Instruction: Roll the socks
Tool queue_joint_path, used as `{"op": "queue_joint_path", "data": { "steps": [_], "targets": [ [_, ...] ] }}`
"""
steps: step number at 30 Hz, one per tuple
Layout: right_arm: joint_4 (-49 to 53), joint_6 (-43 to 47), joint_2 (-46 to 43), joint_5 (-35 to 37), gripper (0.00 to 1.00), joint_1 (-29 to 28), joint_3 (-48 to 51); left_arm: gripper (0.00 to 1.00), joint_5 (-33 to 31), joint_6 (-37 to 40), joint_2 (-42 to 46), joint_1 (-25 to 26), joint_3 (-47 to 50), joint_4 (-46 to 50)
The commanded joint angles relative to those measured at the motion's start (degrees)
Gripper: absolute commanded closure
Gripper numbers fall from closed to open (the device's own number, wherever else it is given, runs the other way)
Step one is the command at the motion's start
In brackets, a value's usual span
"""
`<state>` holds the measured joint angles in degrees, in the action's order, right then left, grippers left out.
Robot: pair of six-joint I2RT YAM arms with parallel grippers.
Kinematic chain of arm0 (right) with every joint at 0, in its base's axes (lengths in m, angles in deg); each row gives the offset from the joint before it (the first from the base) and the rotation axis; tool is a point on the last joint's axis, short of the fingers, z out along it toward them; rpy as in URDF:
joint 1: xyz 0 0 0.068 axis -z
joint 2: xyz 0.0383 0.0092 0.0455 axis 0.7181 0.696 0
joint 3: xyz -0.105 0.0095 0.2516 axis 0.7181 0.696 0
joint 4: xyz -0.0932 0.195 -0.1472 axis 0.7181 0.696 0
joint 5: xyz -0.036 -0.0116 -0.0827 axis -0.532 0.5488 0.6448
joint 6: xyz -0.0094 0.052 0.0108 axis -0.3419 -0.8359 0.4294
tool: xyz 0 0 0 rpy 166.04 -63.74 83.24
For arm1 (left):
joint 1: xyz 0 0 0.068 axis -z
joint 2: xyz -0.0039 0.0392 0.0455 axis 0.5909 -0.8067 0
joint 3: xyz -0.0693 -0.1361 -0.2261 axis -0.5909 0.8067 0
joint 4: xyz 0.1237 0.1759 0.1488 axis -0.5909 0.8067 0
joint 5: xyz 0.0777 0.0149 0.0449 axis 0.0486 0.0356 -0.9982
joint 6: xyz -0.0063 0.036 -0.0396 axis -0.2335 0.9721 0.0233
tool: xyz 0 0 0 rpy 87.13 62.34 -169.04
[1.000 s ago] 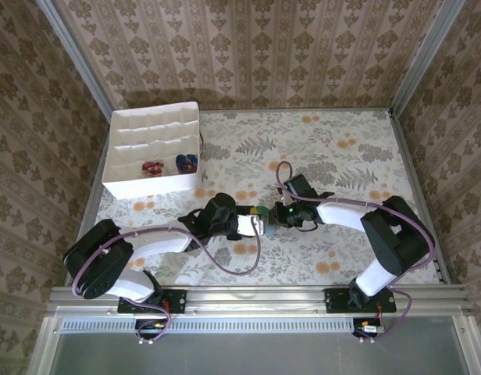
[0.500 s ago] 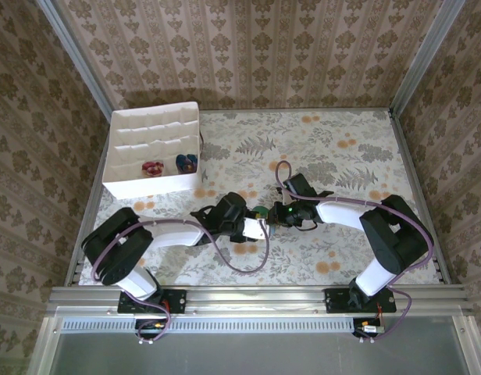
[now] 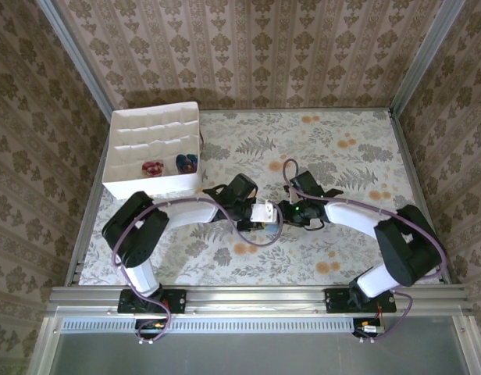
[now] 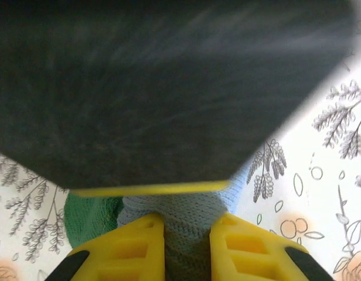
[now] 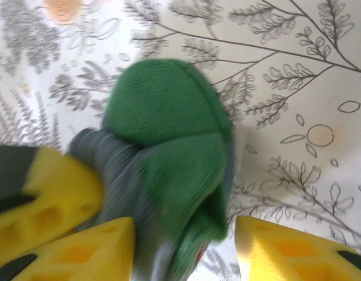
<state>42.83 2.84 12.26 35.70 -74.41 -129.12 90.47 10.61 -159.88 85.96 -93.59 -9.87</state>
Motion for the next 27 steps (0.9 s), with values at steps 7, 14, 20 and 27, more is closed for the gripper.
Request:
{"op": "queue_joint_path", "data": {
  "steps": [7,14,20,27],
  "targets": [
    [1.38,-2.19,-9.15,5.18,0.47,-0.32,4.59,0.98,11.24,-12.77,-7.7,-2.08,-5.4,17.33],
    [-2.3,-5.24,-5.93,4.05,0.47,-1.17,5.8,0.98,12.46,-18.27,-10.29,-3.19,-5.81,15.26],
    [-6.13,-7.18,-1.49,2.82,0.48,-3.09,6.06,0.96,13.25,-21.45,-10.66,-3.61,-4.73,11.88],
    [-3.29,-7.25,5.51,3.32,0.79,-4.45,3.05,0.85,10.06,-21.73,-7.95,-3.3,-2.95,8.73]
  ]
}}
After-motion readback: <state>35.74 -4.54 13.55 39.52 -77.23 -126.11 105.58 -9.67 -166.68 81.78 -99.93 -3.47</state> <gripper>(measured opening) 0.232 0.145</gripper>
